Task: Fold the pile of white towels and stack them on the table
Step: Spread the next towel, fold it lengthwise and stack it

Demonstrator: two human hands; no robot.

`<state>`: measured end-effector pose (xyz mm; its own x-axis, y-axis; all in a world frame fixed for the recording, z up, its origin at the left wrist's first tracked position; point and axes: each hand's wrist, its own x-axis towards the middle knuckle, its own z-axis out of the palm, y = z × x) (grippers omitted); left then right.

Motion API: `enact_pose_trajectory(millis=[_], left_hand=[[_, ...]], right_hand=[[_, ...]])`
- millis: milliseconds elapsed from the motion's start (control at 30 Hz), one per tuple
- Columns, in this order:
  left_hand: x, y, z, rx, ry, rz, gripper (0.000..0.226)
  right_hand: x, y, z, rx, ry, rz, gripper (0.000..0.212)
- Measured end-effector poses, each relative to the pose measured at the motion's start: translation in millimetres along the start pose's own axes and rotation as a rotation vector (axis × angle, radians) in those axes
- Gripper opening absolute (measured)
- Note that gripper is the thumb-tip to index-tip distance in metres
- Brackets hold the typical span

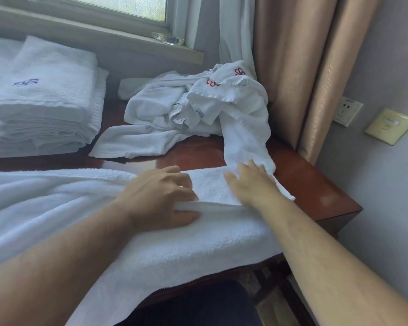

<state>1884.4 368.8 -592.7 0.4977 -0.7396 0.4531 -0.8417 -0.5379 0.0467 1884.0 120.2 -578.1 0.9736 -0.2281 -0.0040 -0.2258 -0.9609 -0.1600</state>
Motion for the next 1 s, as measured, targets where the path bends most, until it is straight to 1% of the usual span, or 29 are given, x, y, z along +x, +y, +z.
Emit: enact_pose_trajectory(millis=[33, 67, 167, 233, 267, 333, 367, 400, 433, 467, 500, 533, 567, 600, 667, 733, 800, 900, 1000], left_hand=[[-1, 0, 0, -0.013, -0.01, 0.007, 0.026], [-2, 0, 0, -0.029, -0.031, 0.005, 0.029], [-3, -1, -1, -0.055, -0.103, -0.019, 0.036], [-6, -4, -3, -0.049, -0.122, -0.042, 0.037], [-9, -6, -6, -0.031, -0.12, -0.057, 0.041], [-22, -16, -14, 0.038, -0.107, -0.102, 0.056], [-32, -22, -20, 0.065, -0.092, -0.138, 0.062], [-44, -29, -27, 0.075, -0.066, -0.188, 0.065], [-58, -37, -35, 0.069, -0.031, -0.257, 0.065], [-74, -47, -44, 0.062, 0.005, -0.344, 0.064], [-91, -58, -53, 0.062, 0.031, -0.44, 0.062], [-110, -69, -62, 0.072, 0.034, -0.541, 0.063], [-129, -79, -71, 0.089, 0.014, -0.633, 0.065], [-148, -87, -78, 0.113, -0.025, -0.713, 0.067], [-180, -99, -89, 0.157, -0.119, -0.829, 0.073], [-197, -105, -92, 0.176, -0.172, -0.871, 0.078], [-197, -112, -90, 0.182, -0.172, -0.864, 0.081], [-182, -125, -87, 0.19, -0.135, -0.843, 0.081], [-168, -137, -84, 0.232, -0.157, -0.824, 0.076]], right_hand=[[2, 1, 9, 0.011, -0.076, 0.037, 0.07], [4, 4, 17, 0.024, -0.104, 0.055, 0.075], [6, 11, 25, 0.014, -0.073, 0.048, 0.079], [5, 10, 24, 0.011, -0.087, 0.05, 0.079], [5, 8, 22, 0.011, -0.103, 0.067, 0.077], [5, -2, 15, -0.003, -0.106, 0.124, 0.07], [3, -15, 11, -0.017, -0.073, 0.13, 0.063], [-1, -32, 8, -0.002, -0.011, 0.093, 0.054], [-7, -52, 8, 0.06, 0.063, 0.005, 0.046], [-17, -77, 9, 0.17, 0.116, -0.11, 0.042], [-28, -103, 11, 0.289, 0.114, -0.218, 0.043], [-38, -129, 14, 0.374, 0.062, -0.309, 0.049], [-48, -152, 18, 0.388, 0.0, -0.387, 0.061], [-56, -171, 23, 0.332, -0.033, -0.446, 0.074], [-66, -197, 33, 0.163, -0.018, -0.514, 0.092], [-67, -211, 45, 0.095, 0.0, -0.53, 0.099], [-61, -215, 56, 0.09, 0.039, -0.519, 0.1], [-43, -215, 61, 0.108, 0.125, -0.502, 0.094], [-31, -214, 56, 0.111, 0.138, -0.47, 0.085]])
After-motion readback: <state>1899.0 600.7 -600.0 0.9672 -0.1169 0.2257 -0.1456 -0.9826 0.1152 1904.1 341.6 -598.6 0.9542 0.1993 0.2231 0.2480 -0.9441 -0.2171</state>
